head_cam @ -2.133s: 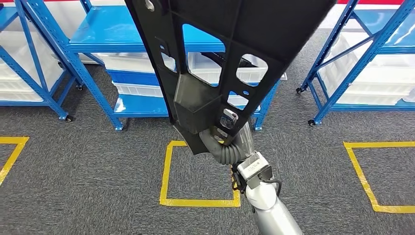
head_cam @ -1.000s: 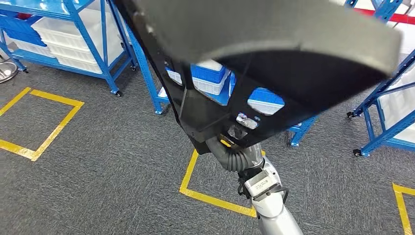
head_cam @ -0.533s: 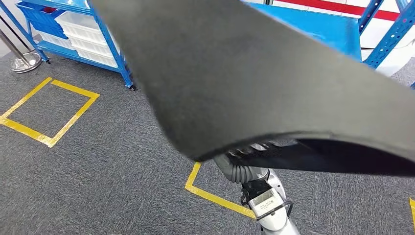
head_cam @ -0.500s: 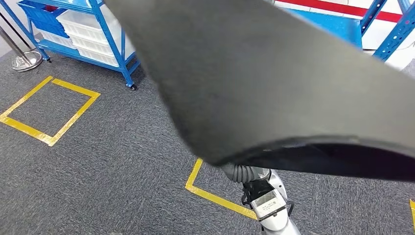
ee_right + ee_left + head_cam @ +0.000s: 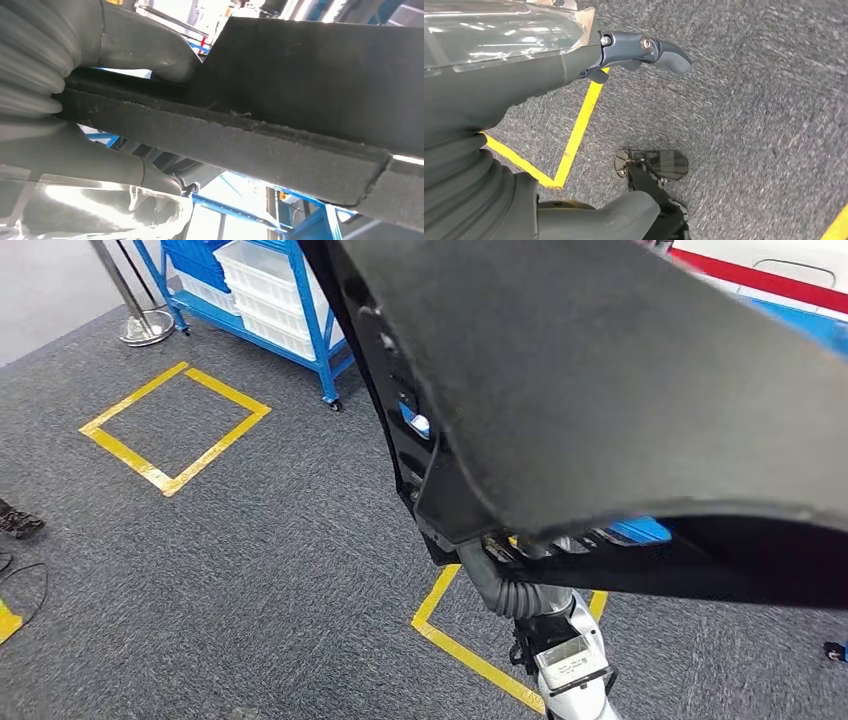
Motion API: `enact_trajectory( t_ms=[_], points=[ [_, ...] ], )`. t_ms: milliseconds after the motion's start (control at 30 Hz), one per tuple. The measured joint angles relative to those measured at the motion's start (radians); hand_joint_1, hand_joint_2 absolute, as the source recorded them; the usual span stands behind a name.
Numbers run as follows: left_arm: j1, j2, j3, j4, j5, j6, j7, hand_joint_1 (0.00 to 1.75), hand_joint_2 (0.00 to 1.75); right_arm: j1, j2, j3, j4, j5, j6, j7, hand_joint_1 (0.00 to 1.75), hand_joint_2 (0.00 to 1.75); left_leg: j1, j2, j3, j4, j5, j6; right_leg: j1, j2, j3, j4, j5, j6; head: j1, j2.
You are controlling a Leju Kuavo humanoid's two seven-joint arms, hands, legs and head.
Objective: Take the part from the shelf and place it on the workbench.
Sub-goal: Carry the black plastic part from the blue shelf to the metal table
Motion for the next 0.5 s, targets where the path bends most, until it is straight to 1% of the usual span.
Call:
enact_trajectory(
  t_ms=[33, 67, 100, 133, 167, 200, 233, 267, 300, 333, 367, 400, 433, 467, 500],
  points=[
    [0.001, 0.0, 0.0, 0.0, -0.004, 0.002, 0.003, 0.0, 1.75, 0.004, 0.0, -0.005, -0.003, 0.0, -0.002, 0.0, 1.75, 1.75, 0.0, -0.008, -0.006, 0.006, -0.002, -0.006, -0.001, 0.011, 0.008, -0.019, 0.005, -0.005, 0.0, 0.0],
    [0.002, 0.001, -0.001, 0.0, -0.009, 0.004, 0.006, 0.0, 1.75, 0.008, 0.0, -0.009, -0.006, 0.0, -0.004, 0.001, 1.75, 1.75, 0.0, -0.014, -0.011, 0.008, -0.001, -0.011, 0.002, 0.013, 0.007, -0.017, 0.004, -0.013, 0.0, 0.0],
    [0.004, 0.002, -0.001, 0.0, -0.015, 0.006, 0.011, 0.0, 1.75, 0.011, 0.0, -0.012, -0.008, -0.002, -0.008, 0.002, 1.75, 1.75, 0.002, -0.02, -0.015, 0.01, -0.001, -0.015, 0.001, 0.006, 0.008, -0.018, 0.006, -0.02, -0.001, 0.0],
    [0.007, 0.003, -0.002, 0.0, -0.022, 0.009, 0.016, 0.0, 1.75, 0.013, 0.0, -0.015, -0.01, -0.005, -0.012, 0.003, 1.75, 1.75, 0.003, -0.012, -0.018, 0.014, -0.003, -0.019, 0.001, -0.002, 0.008, -0.018, 0.007, -0.024, -0.001, 0.0],
    [0.009, 0.004, -0.004, 0.0, -0.03, 0.012, 0.019, 0.0, 1.75, 0.015, 0.001, -0.017, -0.012, -0.01, -0.016, 0.004, 1.75, 1.75, 0.002, 0.01, -0.026, 0.03, -0.013, -0.023, 0.0, -0.01, 0.01, -0.019, 0.008, -0.03, -0.004, 0.0],
    [0.009, 0.006, -0.008, 0.0, -0.038, 0.014, 0.021, 0.0, 1.75, 0.017, 0.001, -0.019, -0.015, -0.016, -0.018, 0.005, 1.75, 1.75, 0.002, 0.037, -0.042, 0.064, -0.032, -0.028, 0.0, -0.02, 0.011, -0.021, 0.008, -0.036, -0.007, 0.0],
    [0.01, 0.007, -0.014, 0.0, -0.047, 0.015, 0.021, 0.0, 1.75, 0.021, 0.002, -0.021, -0.017, -0.023, -0.02, 0.006, 1.75, 1.75, 0.002, 0.067, -0.068, 0.117, -0.06, -0.032, 0.003, -0.031, 0.012, -0.021, 0.007, -0.041, -0.009, 0.0],
    [0.01, 0.008, -0.019, 0.0, -0.055, 0.015, 0.021, 0.0, 1.75, 0.027, 0.002, -0.024, -0.019, -0.029, -0.02, 0.006, 1.75, 1.75, 0.003, 0.086, -0.101, 0.183, -0.09, -0.035, 0.006, -0.043, 0.013, -0.021, 0.005, -0.045, -0.012, 0.0],
    [0.01, 0.008, -0.024, 0.0, -0.062, 0.015, 0.021, 0.0, 1.75, 0.031, 0.002, -0.027, -0.02, -0.033, -0.021, 0.006, 1.75, 1.75, 0.005, 0.093, -0.134, 0.246, -0.114, -0.037, 0.009, -0.055, 0.012, -0.021, 0.004, -0.047, -0.012, 0.0],
    [0.012, 0.009, -0.029, 0.0, -0.067, 0.015, 0.022, 0.0, 1.75, 0.034, 0.002, -0.029, -0.02, -0.039, -0.02, 0.006, 1.75, 1.75, 0.005, 0.095, -0.155, 0.284, -0.123, -0.036, 0.012, -0.067, 0.012, -0.021, 0.002, -0.049, -0.012, 0.0],
    [0.014, 0.01, -0.032, 0.0, -0.069, 0.016, 0.023, 0.0, 1.75, 0.036, 0.002, -0.032, -0.02, -0.044, -0.019, 0.008, 1.75, 1.75, 0.005, 0.096, -0.157, 0.287, -0.114, -0.033, 0.016, -0.078, 0.012, -0.021, 0.001, -0.051, -0.012, 0.0],
    [0.015, 0.01, -0.035, 0.0, -0.069, 0.016, 0.023, 0.0, 1.75, 0.035, 0.004, -0.034, -0.02, -0.048, -0.017, 0.01, 1.75, 1.75, 0.003, 0.099, -0.138, 0.25, -0.088, -0.027, 0.019, -0.088, 0.013, -0.021, 0.001, -0.052, -0.012, 0.0],
    [0.015, 0.012, -0.037, 0.0, -0.068, 0.017, 0.024, 0.0, 1.75, 0.032, 0.006, -0.036, -0.02, -0.052, -0.015, 0.013, 1.75, 1.75, -0.001, 0.11, -0.101, 0.182, -0.056, -0.016, 0.023, -0.098, 0.014, -0.021, 0.0, -0.053, -0.012, 0.0],
    [0.015, 0.015, -0.039, 0.0, -0.067, 0.017, 0.024, 0.0, 1.75, 0.027, 0.01, -0.038, -0.02, -0.054, -0.014, 0.016, 1.75, 1.75, -0.006, 0.128, -0.064, 0.115, -0.033, -0.005, 0.026, -0.106, 0.016, -0.022, -0.001, -0.053, -0.011, 0.0],
    [0.013, 0.017, -0.04, 0.0, -0.065, 0.017, 0.023, 0.0, 1.75, 0.022, 0.013, -0.039, -0.02, -0.055, -0.013, 0.018, 1.75, 1.75, -0.013, 0.144, -0.035, 0.06, -0.017, 0.006, 0.027, -0.114, 0.017, -0.023, -0.002, -0.053, -0.01, 0.0]
  ],
)
